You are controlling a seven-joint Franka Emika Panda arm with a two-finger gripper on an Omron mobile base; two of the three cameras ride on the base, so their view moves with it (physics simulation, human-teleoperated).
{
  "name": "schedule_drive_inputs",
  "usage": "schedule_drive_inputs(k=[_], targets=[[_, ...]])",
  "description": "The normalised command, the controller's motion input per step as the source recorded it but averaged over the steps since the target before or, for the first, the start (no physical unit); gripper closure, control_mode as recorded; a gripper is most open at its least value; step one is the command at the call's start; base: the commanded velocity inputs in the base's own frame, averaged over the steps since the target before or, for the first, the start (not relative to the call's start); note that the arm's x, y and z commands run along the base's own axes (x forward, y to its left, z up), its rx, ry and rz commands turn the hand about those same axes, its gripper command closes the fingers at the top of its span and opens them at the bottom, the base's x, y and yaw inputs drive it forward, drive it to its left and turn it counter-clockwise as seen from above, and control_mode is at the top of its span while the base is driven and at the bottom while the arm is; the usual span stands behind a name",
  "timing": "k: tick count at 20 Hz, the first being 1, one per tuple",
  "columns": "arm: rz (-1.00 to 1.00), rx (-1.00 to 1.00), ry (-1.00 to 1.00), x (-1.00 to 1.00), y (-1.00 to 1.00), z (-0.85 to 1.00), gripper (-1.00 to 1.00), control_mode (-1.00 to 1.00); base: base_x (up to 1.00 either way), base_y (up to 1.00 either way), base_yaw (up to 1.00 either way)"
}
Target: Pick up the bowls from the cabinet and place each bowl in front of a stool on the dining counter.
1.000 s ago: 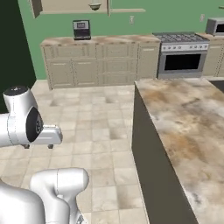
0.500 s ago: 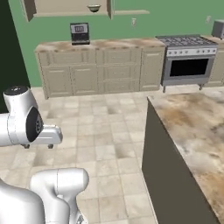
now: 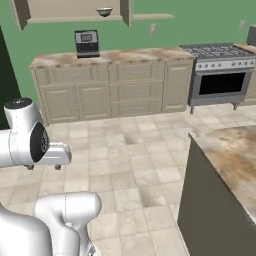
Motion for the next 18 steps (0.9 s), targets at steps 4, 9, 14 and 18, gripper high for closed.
schedule_drive_inputs(k=[4, 9, 14, 18], targets=[[0.0, 0.0, 0.0, 0.0, 0.0, 0.0, -1.0, 1.0, 1.0, 0.73, -0.12], [0.0, 0.0, 0.0, 0.0, 0.0, 0.0, -1.0, 1.0, 1.0, 0.58, -0.13], [0.0, 0.0, 0.0, 0.0, 0.0, 0.0, -1.0, 1.0, 1.0, 0.26, -0.05], [0.0, 0.0, 0.0, 0.0, 0.0, 0.0, -1.0, 1.0, 1.0, 0.24, -0.07]])
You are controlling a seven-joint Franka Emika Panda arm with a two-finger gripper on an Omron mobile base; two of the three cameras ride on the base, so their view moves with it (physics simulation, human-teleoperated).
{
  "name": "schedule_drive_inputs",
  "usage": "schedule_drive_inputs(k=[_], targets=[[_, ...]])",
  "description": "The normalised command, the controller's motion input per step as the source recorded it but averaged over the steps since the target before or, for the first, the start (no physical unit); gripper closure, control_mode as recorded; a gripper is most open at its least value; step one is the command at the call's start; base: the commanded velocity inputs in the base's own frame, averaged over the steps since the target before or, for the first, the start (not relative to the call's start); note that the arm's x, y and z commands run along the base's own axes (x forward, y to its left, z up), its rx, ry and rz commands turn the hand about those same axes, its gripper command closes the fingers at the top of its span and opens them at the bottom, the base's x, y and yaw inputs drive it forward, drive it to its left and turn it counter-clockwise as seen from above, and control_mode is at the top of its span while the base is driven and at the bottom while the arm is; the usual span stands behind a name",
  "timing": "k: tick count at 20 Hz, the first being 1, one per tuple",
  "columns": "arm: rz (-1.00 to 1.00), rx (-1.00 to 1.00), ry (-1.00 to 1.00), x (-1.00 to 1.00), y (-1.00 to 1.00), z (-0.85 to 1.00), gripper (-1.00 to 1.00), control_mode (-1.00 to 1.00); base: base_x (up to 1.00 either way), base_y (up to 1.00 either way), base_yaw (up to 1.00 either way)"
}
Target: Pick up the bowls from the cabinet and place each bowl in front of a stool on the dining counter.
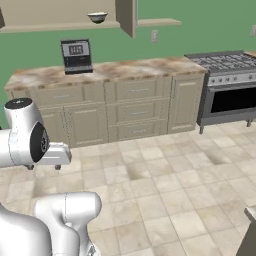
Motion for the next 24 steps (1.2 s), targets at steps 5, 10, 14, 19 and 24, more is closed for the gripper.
schedule_drive_inputs(k=[5, 10, 14, 19, 24], targets=[[0.0, 0.0, 0.0, 0.0, 0.0, 0.0, -1.0, 1.0, 1.0, 0.21, -0.07], [0.0, 0.0, 0.0, 0.0, 0.0, 0.0, -1.0, 1.0, 1.0, 0.07, -0.04], [0.0, 0.0, 0.0, 0.0, 0.0, 0.0, -1.0, 1.0, 1.0, 0.0, 0.03], [0.0, 0.0, 0.0, 0.0, 0.0, 0.0, -1.0, 1.0, 1.0, 0.0, 0.13], [0.0, 0.0, 0.0, 0.0, 0.0, 0.0, -1.0, 1.0, 1.0, -0.07, 0.23]])
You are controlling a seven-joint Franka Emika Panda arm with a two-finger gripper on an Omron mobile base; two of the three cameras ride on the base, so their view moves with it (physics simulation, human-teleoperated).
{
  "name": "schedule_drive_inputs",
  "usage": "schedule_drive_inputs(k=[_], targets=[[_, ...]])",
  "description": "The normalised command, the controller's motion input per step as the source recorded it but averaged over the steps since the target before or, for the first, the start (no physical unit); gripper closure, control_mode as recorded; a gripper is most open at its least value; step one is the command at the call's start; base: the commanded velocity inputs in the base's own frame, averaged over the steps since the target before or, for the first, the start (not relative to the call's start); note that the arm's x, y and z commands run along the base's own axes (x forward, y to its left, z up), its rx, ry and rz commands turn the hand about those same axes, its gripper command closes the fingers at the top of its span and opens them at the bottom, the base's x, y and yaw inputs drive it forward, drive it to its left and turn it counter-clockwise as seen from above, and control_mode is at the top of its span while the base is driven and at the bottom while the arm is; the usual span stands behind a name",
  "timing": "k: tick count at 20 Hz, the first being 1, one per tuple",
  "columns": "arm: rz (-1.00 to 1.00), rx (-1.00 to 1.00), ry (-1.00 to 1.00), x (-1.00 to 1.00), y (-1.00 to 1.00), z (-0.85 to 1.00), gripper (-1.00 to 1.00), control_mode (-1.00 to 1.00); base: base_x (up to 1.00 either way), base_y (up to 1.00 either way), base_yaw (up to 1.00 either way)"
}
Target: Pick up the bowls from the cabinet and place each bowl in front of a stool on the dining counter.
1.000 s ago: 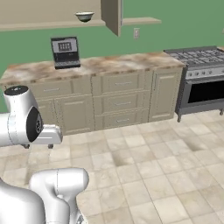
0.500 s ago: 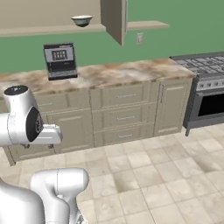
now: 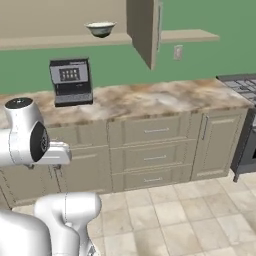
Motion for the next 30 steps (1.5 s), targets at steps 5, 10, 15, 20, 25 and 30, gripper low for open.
schedule_drive_inputs(k=[5, 10, 15, 20, 25, 30], targets=[[0.0, 0.0, 0.0, 0.0, 0.0, 0.0, -1.0, 1.0, 0.92, -0.45, 0.27], [0.0, 0.0, 0.0, 0.0, 0.0, 0.0, -1.0, 1.0, 0.83, -0.07, -0.02], [0.0, 0.0, 0.0, 0.0, 0.0, 0.0, -1.0, 1.0, 0.85, 0.03, -0.14], [0.0, 0.0, 0.0, 0.0, 0.0, 0.0, -1.0, 1.0, 0.68, 0.01, -0.16], [0.0, 0.0, 0.0, 0.0, 0.0, 0.0, -1.0, 1.0, 0.7, -0.14, -0.07], [0.0, 0.0, 0.0, 0.0, 0.0, 0.0, -1.0, 1.0, 0.64, -0.4, -0.01]])
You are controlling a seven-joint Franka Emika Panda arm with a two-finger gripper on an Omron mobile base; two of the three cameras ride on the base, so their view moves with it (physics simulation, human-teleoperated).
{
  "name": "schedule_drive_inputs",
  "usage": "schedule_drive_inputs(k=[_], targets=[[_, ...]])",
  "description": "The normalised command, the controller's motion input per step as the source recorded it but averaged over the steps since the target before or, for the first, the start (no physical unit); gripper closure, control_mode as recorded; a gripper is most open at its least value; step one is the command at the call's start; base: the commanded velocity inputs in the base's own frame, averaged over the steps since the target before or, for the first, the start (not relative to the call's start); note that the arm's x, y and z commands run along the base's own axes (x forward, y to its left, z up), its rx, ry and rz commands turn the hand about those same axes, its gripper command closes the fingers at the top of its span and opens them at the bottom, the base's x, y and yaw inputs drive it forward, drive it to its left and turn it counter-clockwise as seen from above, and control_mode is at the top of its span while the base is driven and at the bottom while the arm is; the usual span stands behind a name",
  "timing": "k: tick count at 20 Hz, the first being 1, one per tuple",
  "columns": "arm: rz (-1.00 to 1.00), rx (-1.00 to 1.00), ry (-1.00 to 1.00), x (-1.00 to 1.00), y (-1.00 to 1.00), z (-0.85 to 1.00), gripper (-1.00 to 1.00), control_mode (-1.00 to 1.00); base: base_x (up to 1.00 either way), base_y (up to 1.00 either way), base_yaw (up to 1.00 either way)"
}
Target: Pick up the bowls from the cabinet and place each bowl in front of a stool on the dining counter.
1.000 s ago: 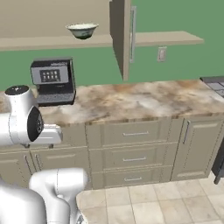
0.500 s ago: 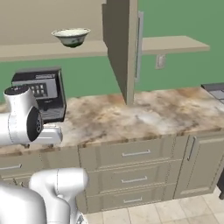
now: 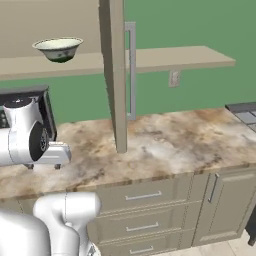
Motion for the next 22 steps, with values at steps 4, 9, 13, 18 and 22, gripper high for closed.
schedule_drive_inputs(k=[4, 9, 13, 18, 22], targets=[[0.0, 0.0, 0.0, 0.0, 0.0, 0.0, -1.0, 1.0, 0.54, -0.29, 0.0], [0.0, 0.0, 0.0, 0.0, 0.0, 0.0, -1.0, 1.0, 0.46, 0.51, -0.1], [0.0, 0.0, 0.0, 0.0, 0.0, 0.0, -1.0, 1.0, 0.36, 0.81, -0.18], [0.0, 0.0, 0.0, 0.0, 0.0, 0.0, -1.0, 1.0, 0.3, 0.89, -0.18], [0.0, 0.0, 0.0, 0.0, 0.0, 0.0, -1.0, 1.0, 0.19, 0.94, -0.17]])
